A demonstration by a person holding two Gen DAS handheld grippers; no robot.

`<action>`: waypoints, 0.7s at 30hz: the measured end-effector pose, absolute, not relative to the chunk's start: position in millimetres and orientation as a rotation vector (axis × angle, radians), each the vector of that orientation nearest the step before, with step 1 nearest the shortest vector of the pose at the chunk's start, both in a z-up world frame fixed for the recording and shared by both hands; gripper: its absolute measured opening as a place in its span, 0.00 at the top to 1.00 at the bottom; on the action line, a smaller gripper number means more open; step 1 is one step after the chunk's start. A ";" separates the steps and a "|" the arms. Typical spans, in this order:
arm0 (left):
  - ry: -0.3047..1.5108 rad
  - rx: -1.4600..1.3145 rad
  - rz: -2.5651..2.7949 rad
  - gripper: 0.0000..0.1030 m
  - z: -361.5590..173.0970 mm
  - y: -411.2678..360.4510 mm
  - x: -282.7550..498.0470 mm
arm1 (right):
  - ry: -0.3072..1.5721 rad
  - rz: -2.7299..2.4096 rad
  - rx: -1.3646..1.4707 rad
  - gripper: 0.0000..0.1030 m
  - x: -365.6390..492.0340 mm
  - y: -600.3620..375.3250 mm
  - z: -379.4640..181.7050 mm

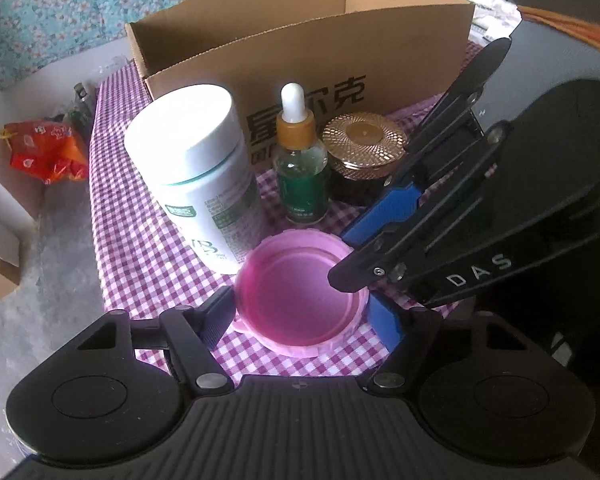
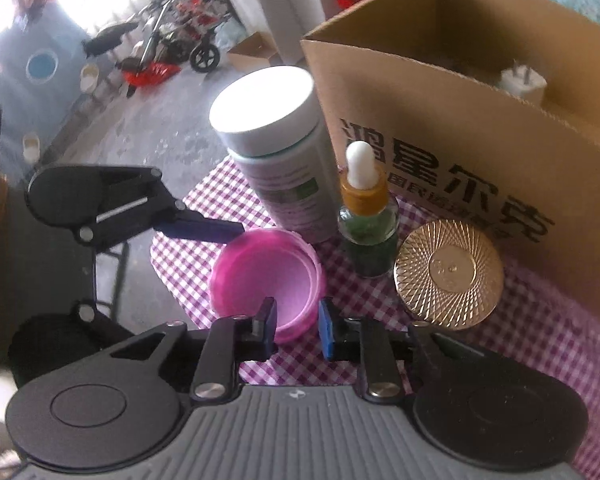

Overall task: Organize rigid objects
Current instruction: 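Lower the right tool around the pink lid rim and close it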

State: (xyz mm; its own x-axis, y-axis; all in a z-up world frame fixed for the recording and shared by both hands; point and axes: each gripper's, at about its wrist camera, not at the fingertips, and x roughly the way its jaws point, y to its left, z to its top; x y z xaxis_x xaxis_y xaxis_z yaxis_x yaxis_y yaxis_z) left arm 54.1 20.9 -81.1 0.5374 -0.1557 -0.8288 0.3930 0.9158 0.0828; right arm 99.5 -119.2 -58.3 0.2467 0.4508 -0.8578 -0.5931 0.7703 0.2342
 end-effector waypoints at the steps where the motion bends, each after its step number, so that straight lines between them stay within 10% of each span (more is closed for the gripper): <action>1: 0.951 0.272 -0.337 0.30 -81.2 19.2 53.7 | 1.109 0.721 -0.168 0.78 98.2 -119.7 -57.3; 21: 0.934 0.340 -0.501 0.30 -73.9 -32.8 63.7 | 0.983 0.703 -0.435 0.76 61.4 -163.8 -37.3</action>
